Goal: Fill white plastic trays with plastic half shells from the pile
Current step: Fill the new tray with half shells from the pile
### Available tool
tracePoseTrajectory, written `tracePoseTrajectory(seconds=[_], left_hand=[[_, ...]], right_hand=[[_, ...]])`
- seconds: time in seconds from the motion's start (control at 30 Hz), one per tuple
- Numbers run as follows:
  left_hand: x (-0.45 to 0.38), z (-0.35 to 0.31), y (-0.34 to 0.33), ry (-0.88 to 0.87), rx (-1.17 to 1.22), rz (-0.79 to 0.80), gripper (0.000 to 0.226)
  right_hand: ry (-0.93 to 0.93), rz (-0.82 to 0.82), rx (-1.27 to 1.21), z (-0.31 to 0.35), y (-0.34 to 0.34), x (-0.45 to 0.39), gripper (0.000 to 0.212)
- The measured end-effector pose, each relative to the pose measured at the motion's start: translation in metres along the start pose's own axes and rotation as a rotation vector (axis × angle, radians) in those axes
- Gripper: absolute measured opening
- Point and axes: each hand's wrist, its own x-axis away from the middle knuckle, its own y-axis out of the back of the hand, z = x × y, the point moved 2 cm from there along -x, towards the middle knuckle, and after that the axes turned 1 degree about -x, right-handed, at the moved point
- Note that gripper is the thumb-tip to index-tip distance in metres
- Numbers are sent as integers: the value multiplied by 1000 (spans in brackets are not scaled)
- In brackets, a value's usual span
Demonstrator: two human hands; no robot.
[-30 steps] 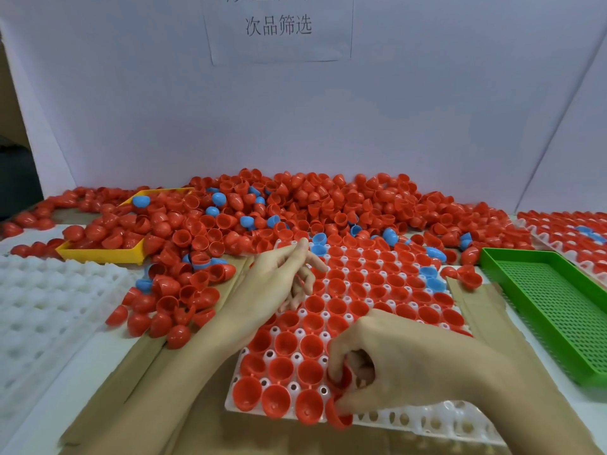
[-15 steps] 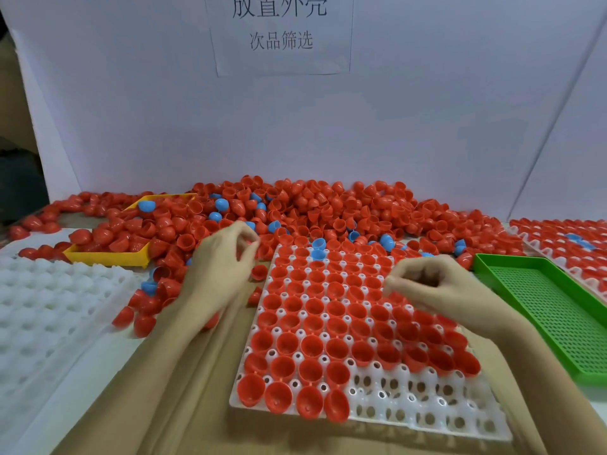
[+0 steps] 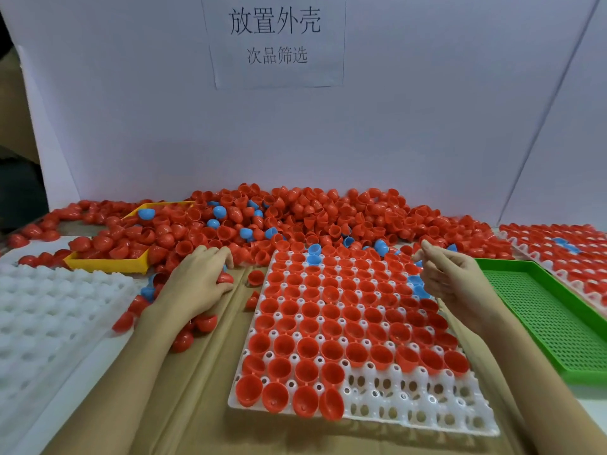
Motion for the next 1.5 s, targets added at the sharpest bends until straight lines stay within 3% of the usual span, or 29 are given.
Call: tracePoseTrajectory(seconds=[0.1, 0.23, 0.37, 0.47, 0.53, 0.67, 0.73, 0.87, 1.0, 1.23, 1.37, 1.5], left_hand=[[-1, -7, 5, -58, 100, -254, 22], [4, -44, 19, -114, 610, -398, 26], [15, -92, 18, -13, 1202, -168, 24], [19, -109, 13, -3, 1460, 27, 30], [18, -108, 13, 28, 1420, 26, 29], [7, -72, 18, 117, 990, -308, 22], [1, -51, 17, 129, 785, -392, 23], [-3, -29, -2, 141, 408, -293, 27], [-2, -31, -13, 117, 317, -271, 21], [0, -49, -5, -46, 234, -334, 17], [2, -51, -4, -85, 210, -343, 13], [2, -46, -4, -102, 204, -339, 11]], right_hand=[[5, 20, 10, 1, -5, 1, 35], [10, 73, 36, 4, -13, 4, 38], [37, 178, 56, 9, -25, 9, 37], [60, 239, 94, 8, -29, 10, 39], [76, 221, 98, 7, -27, 9, 38], [94, 35, 49, 2, -9, 1, 32], [109, -76, 28, -3, 2, -4, 34], [255, -282, 372, -10, 12, -6, 25], [345, -356, 632, -7, 6, -7, 15], [301, -94, 1105, 13, -21, -64, 14], [290, 83, 1279, 12, -46, -107, 48], [310, 178, 1410, 4, -68, -145, 64]])
